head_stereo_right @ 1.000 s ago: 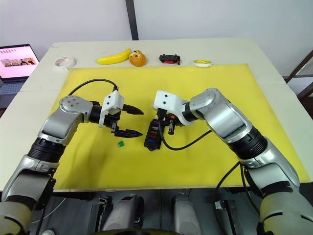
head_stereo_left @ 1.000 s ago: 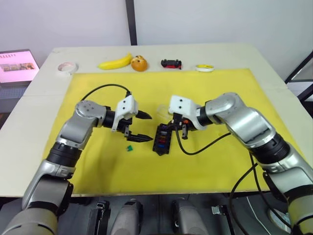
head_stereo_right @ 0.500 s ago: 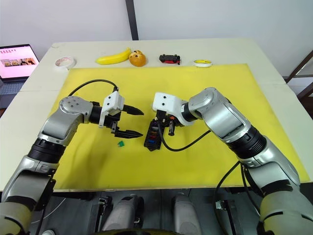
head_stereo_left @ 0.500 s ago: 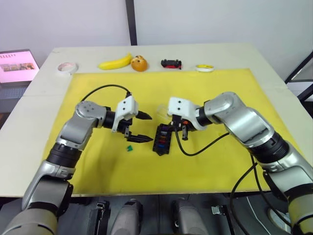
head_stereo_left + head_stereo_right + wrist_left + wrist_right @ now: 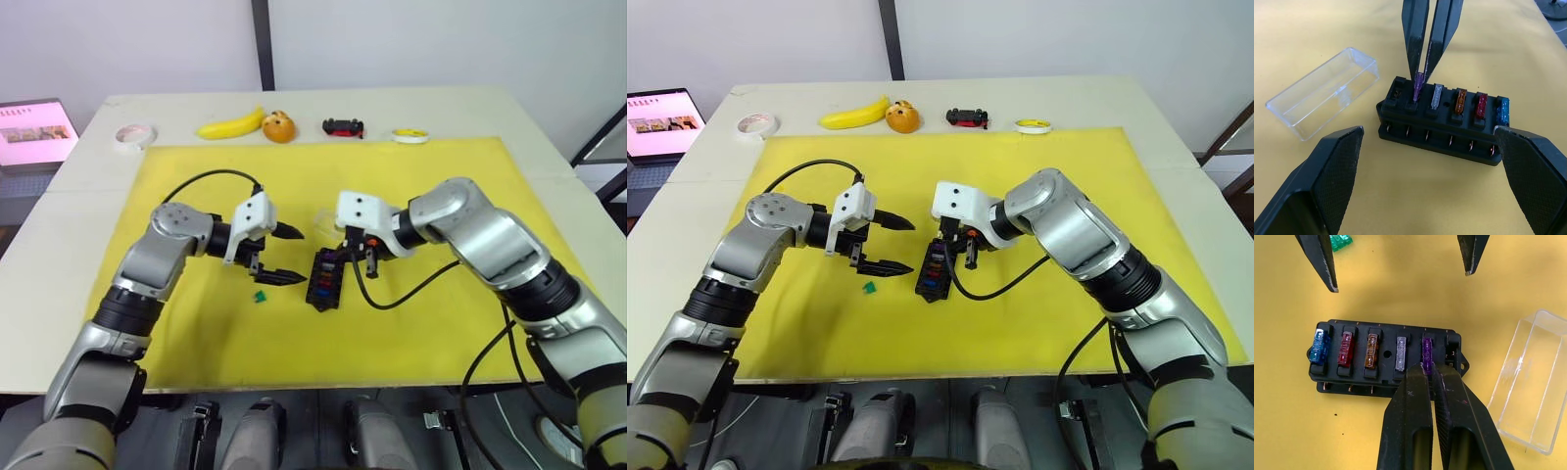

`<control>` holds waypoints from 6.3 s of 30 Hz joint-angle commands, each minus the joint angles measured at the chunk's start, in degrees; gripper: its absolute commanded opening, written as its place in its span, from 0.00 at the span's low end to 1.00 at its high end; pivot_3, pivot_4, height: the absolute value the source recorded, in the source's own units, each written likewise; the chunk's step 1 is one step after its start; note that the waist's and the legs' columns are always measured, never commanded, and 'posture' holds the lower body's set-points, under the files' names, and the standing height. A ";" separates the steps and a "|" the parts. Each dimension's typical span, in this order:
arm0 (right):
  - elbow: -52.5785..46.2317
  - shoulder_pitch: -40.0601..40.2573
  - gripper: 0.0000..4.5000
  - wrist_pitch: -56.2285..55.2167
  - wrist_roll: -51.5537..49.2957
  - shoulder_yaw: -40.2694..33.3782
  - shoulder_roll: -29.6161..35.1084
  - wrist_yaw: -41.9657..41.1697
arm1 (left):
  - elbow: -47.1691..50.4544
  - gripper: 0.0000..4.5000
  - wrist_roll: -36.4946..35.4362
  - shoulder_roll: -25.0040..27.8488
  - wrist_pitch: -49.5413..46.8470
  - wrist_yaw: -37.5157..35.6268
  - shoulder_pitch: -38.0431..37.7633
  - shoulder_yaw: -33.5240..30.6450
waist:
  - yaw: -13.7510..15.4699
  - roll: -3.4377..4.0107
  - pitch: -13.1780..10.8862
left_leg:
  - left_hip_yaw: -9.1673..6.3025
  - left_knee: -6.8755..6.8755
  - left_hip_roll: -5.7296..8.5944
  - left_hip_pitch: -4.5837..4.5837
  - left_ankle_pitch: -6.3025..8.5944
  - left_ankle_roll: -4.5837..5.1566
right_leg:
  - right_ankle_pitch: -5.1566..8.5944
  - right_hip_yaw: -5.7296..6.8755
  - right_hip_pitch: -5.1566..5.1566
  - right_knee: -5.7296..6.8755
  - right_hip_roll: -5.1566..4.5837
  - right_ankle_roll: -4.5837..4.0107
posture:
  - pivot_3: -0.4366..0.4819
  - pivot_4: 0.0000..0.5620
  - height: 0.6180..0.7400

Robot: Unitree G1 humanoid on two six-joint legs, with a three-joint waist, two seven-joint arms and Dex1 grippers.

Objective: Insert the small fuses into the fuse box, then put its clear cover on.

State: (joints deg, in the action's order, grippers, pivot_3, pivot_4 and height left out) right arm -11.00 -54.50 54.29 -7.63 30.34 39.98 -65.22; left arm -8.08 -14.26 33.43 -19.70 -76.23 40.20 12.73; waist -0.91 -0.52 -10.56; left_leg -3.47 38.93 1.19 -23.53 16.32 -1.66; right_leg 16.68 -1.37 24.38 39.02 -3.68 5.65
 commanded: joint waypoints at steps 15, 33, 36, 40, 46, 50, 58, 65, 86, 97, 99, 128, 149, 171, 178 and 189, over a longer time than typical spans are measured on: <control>2.77 -2.04 0.05 -2.60 1.98 0.81 0.11 -1.01 | 2.02 1.00 -0.33 0.15 0.14 0.75 -0.26 -0.29 | -0.01 0.00 0.00 | 0.00 0.00 0.00 0.00 0.00 0.00 | 0.00 0.00 0.00 0.00 0.00 0.00 | 0.48 0.27 1.00; 2.18 -2.80 0.56 -0.51 -0.03 -1.49 -1.20 -1.33 | 2.53 1.00 -0.35 0.41 -0.01 0.70 -0.71 -0.22 | -0.03 0.00 0.00 | 0.00 0.00 0.00 0.00 0.00 0.00 | 0.00 0.00 0.00 0.00 0.00 0.00 | 0.48 0.27 1.00; 2.19 -2.86 0.56 0.19 -1.28 -3.10 -1.03 -1.46 | 2.67 1.00 -0.36 0.49 -0.05 0.63 -0.78 -0.20 | -0.01 0.00 0.00 | 0.00 0.00 0.00 0.00 0.00 0.00 | 0.00 0.00 0.00 0.00 0.00 0.00 | 0.48 0.27 1.00; 1.61 -0.96 0.56 1.26 -4.76 -7.24 -0.86 -1.28 | 2.73 1.00 -0.31 0.55 -0.11 0.62 -0.76 -0.18 | 0.07 0.00 0.00 | 0.00 0.00 0.00 0.00 0.00 0.00 | 0.00 0.00 0.00 0.00 -0.01 0.00 | 0.48 0.27 1.00; -1.41 6.56 0.56 7.46 -12.63 -17.63 -5.10 3.92 | 2.58 1.00 -0.35 0.50 -0.18 0.59 -0.50 -0.19 | 0.10 0.00 0.00 | 0.00 -0.01 -0.01 0.00 0.00 0.00 | 0.00 -0.01 0.00 0.00 -0.01 0.00 | 0.48 0.27 1.00; -2.98 11.66 0.56 13.01 -18.16 -25.29 -10.22 9.42 | 2.46 1.00 -0.38 0.47 -0.10 0.42 -0.41 -0.13 | 0.09 0.00 0.00 | -0.01 -0.01 -0.02 0.00 0.00 0.00 | 0.00 -0.01 0.00 0.02 0.00 0.00 | 0.48 0.27 1.00; -5.93 16.94 0.56 12.38 -18.92 -24.88 -11.82 16.67 | 1.91 1.00 -0.31 0.12 -0.10 -0.13 0.21 0.12 | 0.03 0.00 0.00 | 0.00 0.00 0.00 0.00 0.00 0.00 | 0.00 -0.01 0.00 0.02 0.00 0.00 | 0.48 0.27 1.00; -6.24 17.73 0.56 12.45 -19.51 -23.56 -11.90 20.03 | 1.55 1.00 -0.19 -0.07 0.10 -0.30 0.49 0.14 | 0.04 0.00 0.00 | 0.00 -0.01 0.00 0.00 0.00 0.00 | 0.00 -0.01 0.00 0.02 0.01 0.00 | 0.48 0.27 1.00; -7.50 17.37 0.02 8.70 -18.65 -19.27 -8.26 21.19 | 1.68 1.00 -0.24 -0.05 0.07 0.13 0.27 -0.20 | 0.03 0.00 0.00 | 0.00 -0.01 0.00 0.00 0.00 0.01 | 0.00 -0.01 0.00 0.01 0.01 0.00 | 0.48 0.27 1.00; -8.22 14.50 0.02 5.92 -18.09 -19.26 -6.35 20.94 | 0.49 1.00 -0.08 1.26 0.25 -0.26 -0.09 -0.93 | -0.04 0.00 0.00 | 0.00 -0.01 0.00 0.00 0.00 0.01 | 0.00 -0.01 0.00 0.01 0.01 0.00 | 0.48 0.27 1.00; -8.58 13.92 0.02 6.05 -18.31 -19.22 -5.68 20.32 | 0.05 1.00 -0.10 2.15 0.26 -0.53 -0.40 -1.30 | -0.04 0.00 0.00 | -0.01 -0.01 0.00 0.00 0.00 0.01 | 0.00 -0.01 0.00 0.01 0.02 0.00 | 0.48 0.27 1.00; -27.66 16.44 0.99 -2.74 -26.60 -27.82 18.81 5.25 | 1.91 1.00 -32.16 19.57 -57.20 -2.28 -13.45 -14.97 | 0.13 0.00 -0.01 | -0.02 -0.01 -0.17 0.02 0.03 0.06 | 0.00 0.01 -0.07 -0.03 -0.01 0.00 | 0.48 0.27 1.00; -29.11 13.07 0.99 1.61 -37.10 -34.19 26.86 3.82 | -8.13 1.00 -30.79 9.76 -61.78 6.17 -6.87 -10.06 | 0.34 0.00 0.00 | -0.01 -0.01 -0.11 0.02 0.02 0.03 | 0.00 -0.02 -0.07 -0.04 -0.12 0.00 | 0.48 0.27 1.00; -30.11 12.76 0.99 2.98 -38.60 -33.68 27.35 6.27 | -11.08 1.00 -27.48 5.20 -57.92 5.75 -5.02 -5.67 | 1.65 0.08 0.05 | 0.03 0.12 0.18 0.07 0.00 0.01 | 0.00 0.04 -0.28 -0.05 -0.45 0.01 | 0.48 0.27 1.00; -30.51 12.90 1.00 3.07 -38.86 -33.35 27.30 6.98 | -11.55 0.80 -26.55 4.37 -56.52 6.15 -5.81 -5.59 | 1.65 0.09 0.05 | 0.01 0.13 0.25 0.16 0.00 0.02 | 0.01 0.07 -0.44 -0.11 -0.54 0.02 | 0.48 0.27 1.00; -31.27 13.62 1.00 3.26 -39.57 -33.35 26.90 7.57 | -11.76 0.02 -24.97 5.07 -53.96 6.21 -8.11 -6.50 | 1.39 0.12 0.07 | 0.02 0.11 0.21 0.18 0.02 0.04 | 0.01 0.08 -0.42 -0.15 -0.52 0.04 | 0.48 0.27 1.00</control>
State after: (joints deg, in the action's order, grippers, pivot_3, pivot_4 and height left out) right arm -41.47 -40.67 57.60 -46.44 -2.09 66.35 -58.19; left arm -19.05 -40.00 38.11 -73.71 -70.48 33.49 5.91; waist 0.48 -0.40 -10.49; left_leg -3.45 39.04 1.40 -23.35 16.33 -1.62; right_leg 16.70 -1.30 23.96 38.87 -4.20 5.69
